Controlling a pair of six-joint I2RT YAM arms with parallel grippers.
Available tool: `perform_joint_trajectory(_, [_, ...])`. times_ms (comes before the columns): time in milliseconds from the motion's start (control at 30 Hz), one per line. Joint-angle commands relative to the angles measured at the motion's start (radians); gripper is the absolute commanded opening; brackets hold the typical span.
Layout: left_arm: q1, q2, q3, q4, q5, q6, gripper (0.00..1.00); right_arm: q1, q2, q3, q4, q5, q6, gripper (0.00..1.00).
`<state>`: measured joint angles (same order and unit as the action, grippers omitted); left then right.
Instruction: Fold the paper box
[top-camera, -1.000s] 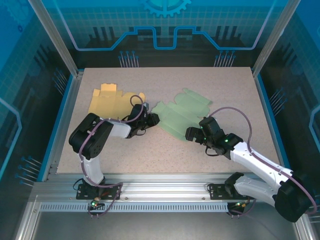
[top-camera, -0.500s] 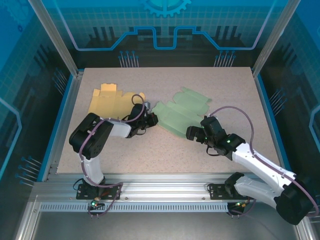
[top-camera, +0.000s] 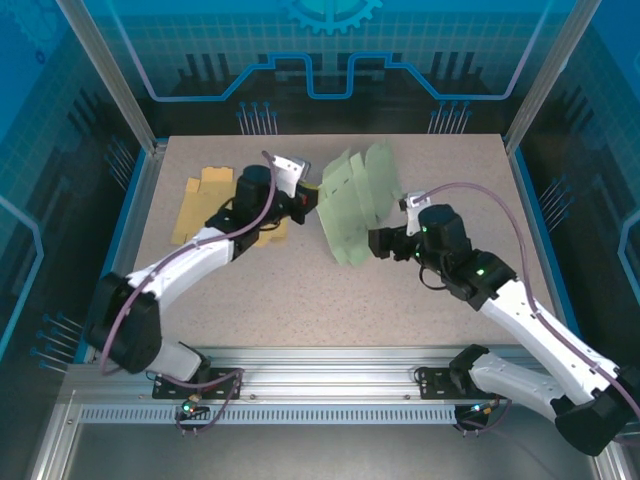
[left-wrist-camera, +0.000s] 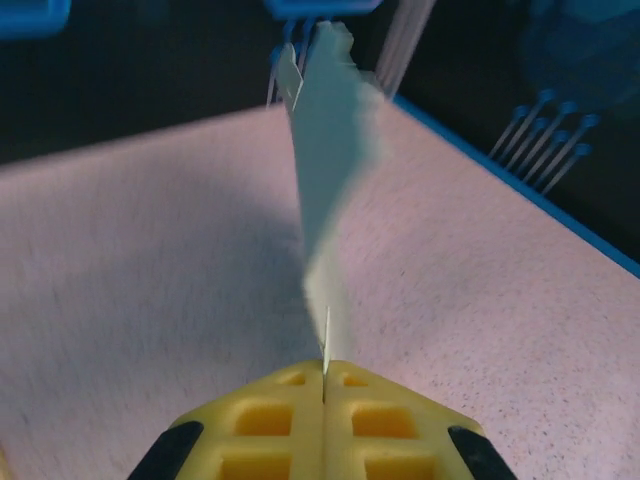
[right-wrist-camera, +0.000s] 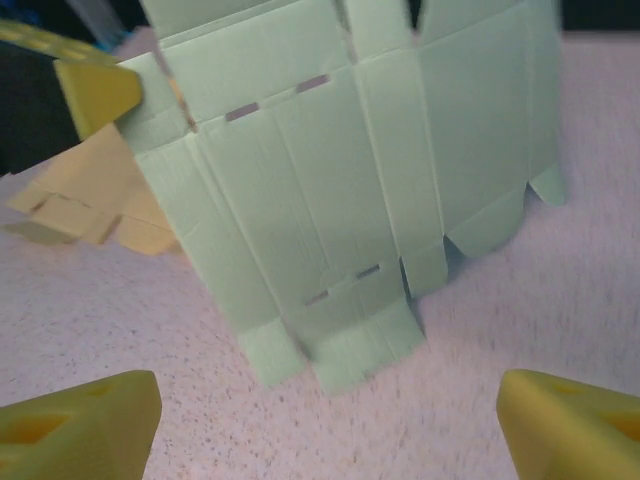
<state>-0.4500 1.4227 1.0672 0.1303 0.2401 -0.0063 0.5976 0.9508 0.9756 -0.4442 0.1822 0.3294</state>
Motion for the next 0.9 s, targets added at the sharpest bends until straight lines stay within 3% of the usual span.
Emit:
perform_joint_trajectory(0, [-0.001,-0.078,0.069,-0.163,0.087,0.293,0.0,0.016,-0.007,0.134,-0.052,-0.105,-0.185,0.89])
perform_joint_trajectory(33, [-0.001,-0.092,0.089,-0.186,0.094,0.331,0.0,0.016,0.004,0.174,-0.077,-0.134,-0.215,0.99])
perform_joint_trajectory(100, [-0.001,-0.112,0.147,-0.256,0.122,0.414,0.0,0.016,0.023,0.248,-0.121,-0.202,-0.291,1.0])
perform_joint_trajectory(233, [-0.001,-0.125,0.256,-0.399,0.18,0.539,0.0,0.019,0.039,0.356,-0.179,-0.247,-0.386,0.99])
perform_joint_trajectory(433, [-0.002,-0.161,0.323,-0.452,0.186,0.592,0.0,0.034,0.049,0.481,-0.233,-0.175,-0.477,0.89])
perform_joint_trajectory(600, [-0.01,-0.156,0.384,-0.523,0.193,0.598,0.0,0.183,0.061,0.499,-0.255,-0.015,-0.603,0.98])
perform_joint_trajectory(867, [-0.049,-0.153,0.398,-0.55,0.158,0.628,0.0,0.437,0.165,0.487,-0.213,0.319,-0.698,1.0])
